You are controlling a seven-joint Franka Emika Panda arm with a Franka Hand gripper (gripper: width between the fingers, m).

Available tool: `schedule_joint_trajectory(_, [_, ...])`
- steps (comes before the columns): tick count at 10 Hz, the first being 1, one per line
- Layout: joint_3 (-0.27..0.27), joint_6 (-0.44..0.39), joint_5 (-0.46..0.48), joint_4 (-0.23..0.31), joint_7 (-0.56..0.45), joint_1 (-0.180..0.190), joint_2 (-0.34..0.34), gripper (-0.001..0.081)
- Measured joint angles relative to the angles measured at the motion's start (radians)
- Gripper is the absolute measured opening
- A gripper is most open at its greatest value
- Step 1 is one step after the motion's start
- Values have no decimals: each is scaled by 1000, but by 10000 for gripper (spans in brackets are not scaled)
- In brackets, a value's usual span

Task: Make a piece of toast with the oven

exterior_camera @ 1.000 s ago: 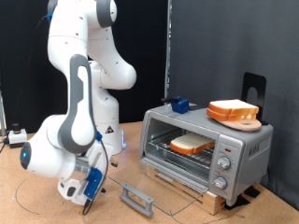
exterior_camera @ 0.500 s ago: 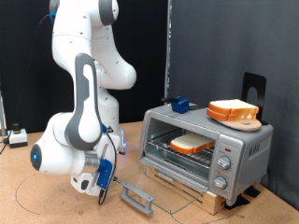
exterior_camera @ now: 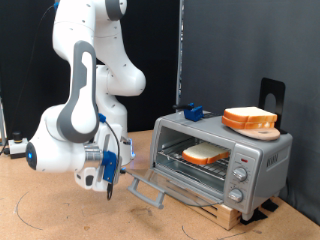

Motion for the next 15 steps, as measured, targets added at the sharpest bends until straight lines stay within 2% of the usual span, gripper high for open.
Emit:
schedule_joint_trajectory(5, [32, -99, 29, -84, -6, 2, -136, 809])
schedule_joint_trajectory(9, [81, -93, 87, -199, -5, 21, -248, 809])
schedule_joint_trajectory(12, [129, -77, 154, -289, 19, 49, -336, 809])
schedule_joint_trajectory(13, [141, -69, 175, -312, 35, 55, -366, 809])
schedule_joint_trajectory(15, [140, -36, 188, -319, 82, 52, -398, 809])
